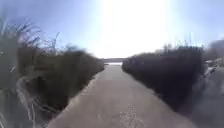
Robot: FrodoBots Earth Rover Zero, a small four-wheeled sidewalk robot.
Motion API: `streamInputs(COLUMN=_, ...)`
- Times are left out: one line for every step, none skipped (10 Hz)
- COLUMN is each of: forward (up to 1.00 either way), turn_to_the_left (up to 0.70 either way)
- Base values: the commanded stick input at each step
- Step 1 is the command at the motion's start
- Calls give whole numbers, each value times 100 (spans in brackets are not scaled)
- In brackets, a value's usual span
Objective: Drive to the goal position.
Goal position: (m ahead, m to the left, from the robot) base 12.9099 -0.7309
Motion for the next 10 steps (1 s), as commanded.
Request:
streamInputs(forward=70, turn_to_the_left=5)
streamInputs(forward=70, turn_to_the_left=5)
streamInputs(forward=70, turn_to_the_left=5)
streamInputs(forward=70, turn_to_the_left=5)
streamInputs(forward=70, turn_to_the_left=5)
streamInputs(forward=70, turn_to_the_left=5)
streamInputs(forward=70, turn_to_the_left=5)
streamInputs(forward=70, turn_to_the_left=5)
streamInputs(forward=70, turn_to_the_left=5)
streamInputs(forward=70, turn_to_the_left=5)
